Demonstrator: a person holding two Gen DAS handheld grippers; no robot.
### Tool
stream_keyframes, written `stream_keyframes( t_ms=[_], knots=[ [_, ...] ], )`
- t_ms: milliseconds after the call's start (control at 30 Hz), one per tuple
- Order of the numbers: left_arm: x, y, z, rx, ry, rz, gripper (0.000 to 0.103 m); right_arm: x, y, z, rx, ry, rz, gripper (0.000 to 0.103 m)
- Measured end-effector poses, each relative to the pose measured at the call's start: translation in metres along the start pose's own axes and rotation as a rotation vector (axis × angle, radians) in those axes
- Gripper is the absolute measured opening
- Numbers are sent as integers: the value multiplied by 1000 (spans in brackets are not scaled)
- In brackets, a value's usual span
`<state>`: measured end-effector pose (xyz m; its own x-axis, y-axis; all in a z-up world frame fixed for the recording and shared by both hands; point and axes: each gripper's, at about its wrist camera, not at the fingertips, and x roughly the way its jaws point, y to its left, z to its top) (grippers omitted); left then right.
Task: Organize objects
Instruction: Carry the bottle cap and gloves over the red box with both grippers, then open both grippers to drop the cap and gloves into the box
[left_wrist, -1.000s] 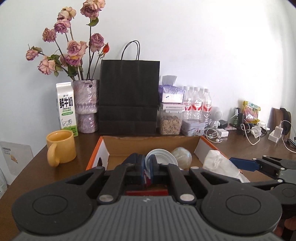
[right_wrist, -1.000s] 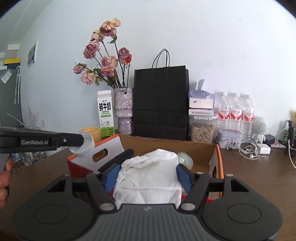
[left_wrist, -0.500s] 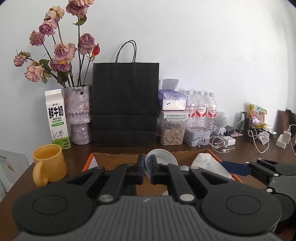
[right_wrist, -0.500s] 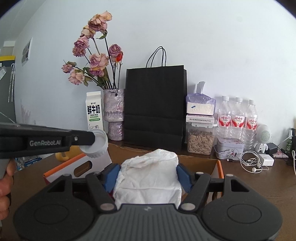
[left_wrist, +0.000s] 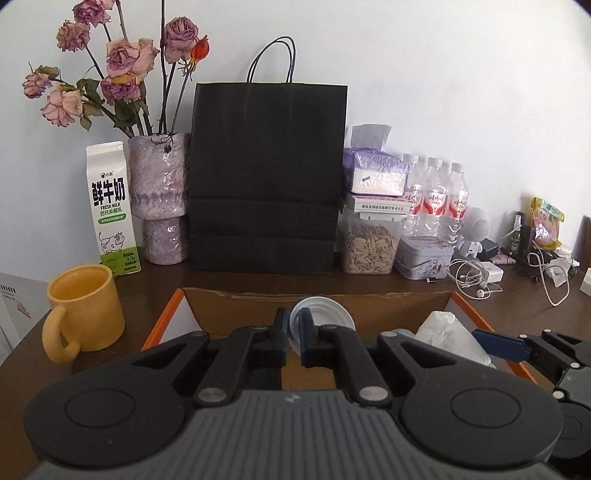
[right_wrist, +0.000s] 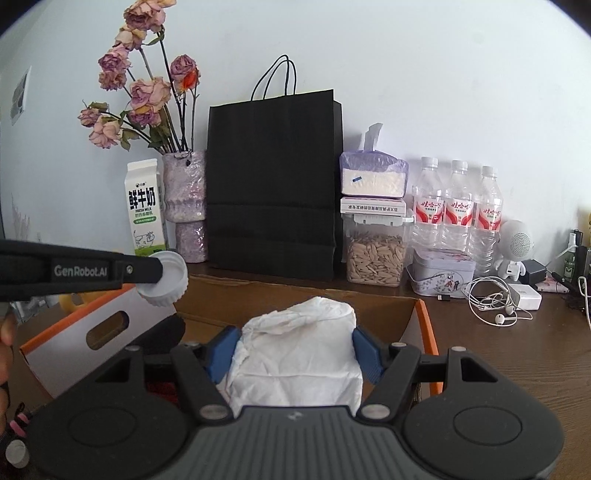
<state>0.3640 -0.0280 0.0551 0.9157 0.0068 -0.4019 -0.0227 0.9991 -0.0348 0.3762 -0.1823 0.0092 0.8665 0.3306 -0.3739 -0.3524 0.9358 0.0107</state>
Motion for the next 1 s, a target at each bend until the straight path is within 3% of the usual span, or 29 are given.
stream_keyframes(
  t_ms=[300,333,367,400,433,467,1000],
  knots=[
    [1,-3,-6,17,9,3,10,-2,1,-4,-5,12,0,70],
    [0,-4,-6,20,5,8,18,-2,1,-5,-9,14,2,76],
    [-1,-4,-6,22,3,6,41,-3,2,-6,-10,15,5,90],
    [-2,-3,-7,18,-2,10,59,-4,2,-7,-11,12,6,96],
    [-4,-3,-7,15,-14,22,89,-5,2,-8,-11,4,5,103],
    [-7,-3,-8,15,-35,34,103,-7,2,-8,-12,-4,4,103],
    [-19,0,-9,-17,-70,31,103,-23,5,-6,-13,-41,-7,103]
  ],
)
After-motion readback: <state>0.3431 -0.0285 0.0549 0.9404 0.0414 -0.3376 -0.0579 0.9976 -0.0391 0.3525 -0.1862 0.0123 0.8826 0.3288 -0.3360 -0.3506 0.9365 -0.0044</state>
